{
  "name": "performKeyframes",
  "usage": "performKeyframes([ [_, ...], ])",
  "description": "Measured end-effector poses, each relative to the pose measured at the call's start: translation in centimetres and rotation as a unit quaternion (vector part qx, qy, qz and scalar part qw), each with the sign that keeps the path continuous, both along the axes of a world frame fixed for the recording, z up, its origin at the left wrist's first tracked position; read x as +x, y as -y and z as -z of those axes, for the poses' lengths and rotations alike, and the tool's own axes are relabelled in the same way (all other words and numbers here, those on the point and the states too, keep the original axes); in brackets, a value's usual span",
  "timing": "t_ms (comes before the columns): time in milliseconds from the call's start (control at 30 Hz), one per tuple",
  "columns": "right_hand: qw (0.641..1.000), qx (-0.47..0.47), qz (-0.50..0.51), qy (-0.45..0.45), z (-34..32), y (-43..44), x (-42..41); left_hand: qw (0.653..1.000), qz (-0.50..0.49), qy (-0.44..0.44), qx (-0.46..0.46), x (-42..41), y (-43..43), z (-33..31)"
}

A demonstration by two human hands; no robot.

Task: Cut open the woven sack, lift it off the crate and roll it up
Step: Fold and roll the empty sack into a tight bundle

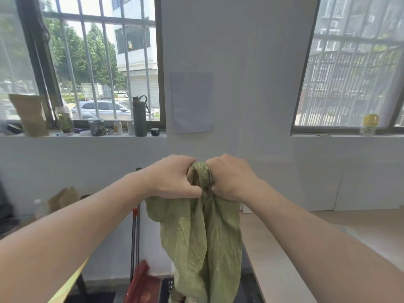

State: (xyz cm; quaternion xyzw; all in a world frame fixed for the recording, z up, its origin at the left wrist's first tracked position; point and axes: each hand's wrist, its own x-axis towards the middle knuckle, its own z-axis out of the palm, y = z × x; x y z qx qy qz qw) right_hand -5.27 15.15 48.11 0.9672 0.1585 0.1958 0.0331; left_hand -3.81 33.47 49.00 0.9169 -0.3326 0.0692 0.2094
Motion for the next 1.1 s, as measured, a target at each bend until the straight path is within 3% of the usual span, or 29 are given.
performKeyframes([
  [133, 0.998, 0.039, 0.025, -0.048, 0.2, 0.0, 0.5, 0.970, -0.043, 0.178, 0.157, -1.0, 0.4, 0.9],
  [200, 0.996, 0.053, 0.026, -0.070, 0.3, -0.1, 0.7, 0.951, -0.077, 0.239, 0.178, -1.2, 1.2, 1.7],
  [433, 0.990, 0.088, 0.005, -0.106, 0.8, -0.1, 0.2, 0.948, -0.115, 0.245, 0.170, -0.8, 1.5, 2.4],
  [567, 0.995, 0.058, -0.003, -0.076, 0.4, 0.3, -0.9, 0.963, -0.096, 0.208, 0.140, -0.5, 1.6, 2.0],
  [700, 0.994, -0.057, -0.016, 0.095, 0.7, 0.4, -1.7, 0.983, -0.126, 0.114, 0.069, 0.6, 1.5, 2.0],
  [800, 0.976, -0.121, -0.005, 0.183, 1.1, 0.1, -1.8, 0.990, -0.138, -0.014, -0.019, 1.2, 1.2, 1.1],
  [933, 0.973, -0.109, 0.004, 0.201, 0.3, 0.1, -1.9, 0.971, -0.060, -0.186, -0.134, 0.0, 1.6, -0.2],
  [1100, 0.984, -0.097, 0.007, 0.152, -0.1, 0.3, -2.1, 0.967, -0.033, -0.222, -0.123, -1.0, 1.3, -0.8],
])
